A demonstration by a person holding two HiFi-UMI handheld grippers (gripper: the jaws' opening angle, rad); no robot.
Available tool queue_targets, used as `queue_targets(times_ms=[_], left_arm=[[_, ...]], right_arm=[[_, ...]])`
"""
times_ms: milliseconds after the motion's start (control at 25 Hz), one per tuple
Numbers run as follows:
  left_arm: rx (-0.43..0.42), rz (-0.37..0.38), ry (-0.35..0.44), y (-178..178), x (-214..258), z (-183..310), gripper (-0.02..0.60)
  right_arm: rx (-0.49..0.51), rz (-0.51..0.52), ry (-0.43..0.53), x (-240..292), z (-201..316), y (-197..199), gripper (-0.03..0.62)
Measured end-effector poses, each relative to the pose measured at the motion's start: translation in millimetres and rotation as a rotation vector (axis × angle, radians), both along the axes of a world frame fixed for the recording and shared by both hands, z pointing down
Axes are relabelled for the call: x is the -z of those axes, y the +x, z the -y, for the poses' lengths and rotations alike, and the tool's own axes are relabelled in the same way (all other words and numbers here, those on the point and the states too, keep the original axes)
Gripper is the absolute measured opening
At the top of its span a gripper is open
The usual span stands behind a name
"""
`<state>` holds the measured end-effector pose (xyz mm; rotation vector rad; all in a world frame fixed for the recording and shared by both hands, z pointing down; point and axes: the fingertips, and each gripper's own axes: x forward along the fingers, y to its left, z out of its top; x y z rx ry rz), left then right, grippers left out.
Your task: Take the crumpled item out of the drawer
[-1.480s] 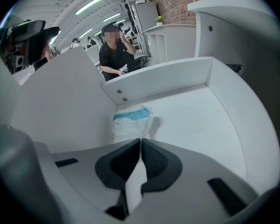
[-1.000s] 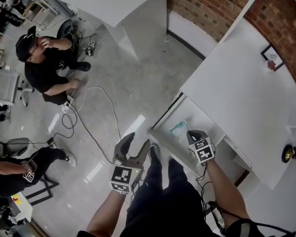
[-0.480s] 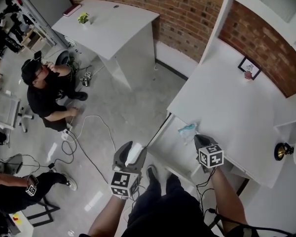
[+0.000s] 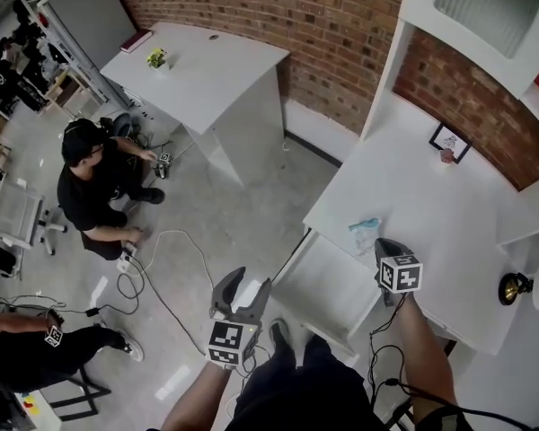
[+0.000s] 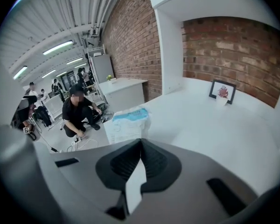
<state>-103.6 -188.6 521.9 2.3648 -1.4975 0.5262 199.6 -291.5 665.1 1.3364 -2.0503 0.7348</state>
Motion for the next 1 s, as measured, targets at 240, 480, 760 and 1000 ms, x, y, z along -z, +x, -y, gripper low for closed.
queue_targets(times_ms=[240,480,760,1000], left_arm=[[0.03,0.0,-0.023,-2.7,-9.8,6.1,0.21],[0.063,-0.007,-0.03,-7.9,-11.2,13.6,0.21],[0.086,-0.038,0.027,-16.2,14.1,32.5,0.21],[0.091,-0.043,0.105,-26.4,50.3,41.4,0.21]], right_arm=[[-0.148,-0.015,-0.027,-16.4,41.2,45.4,0.003],[-0.199,-0.002,-0.001,-17.2,55.1,54.3,0.074],[-0.225,0.057,0.16,44.8,53.8,46.1,0.112],[-0.179,0.084,0.317,125.2,42.7,25.9,0.089]])
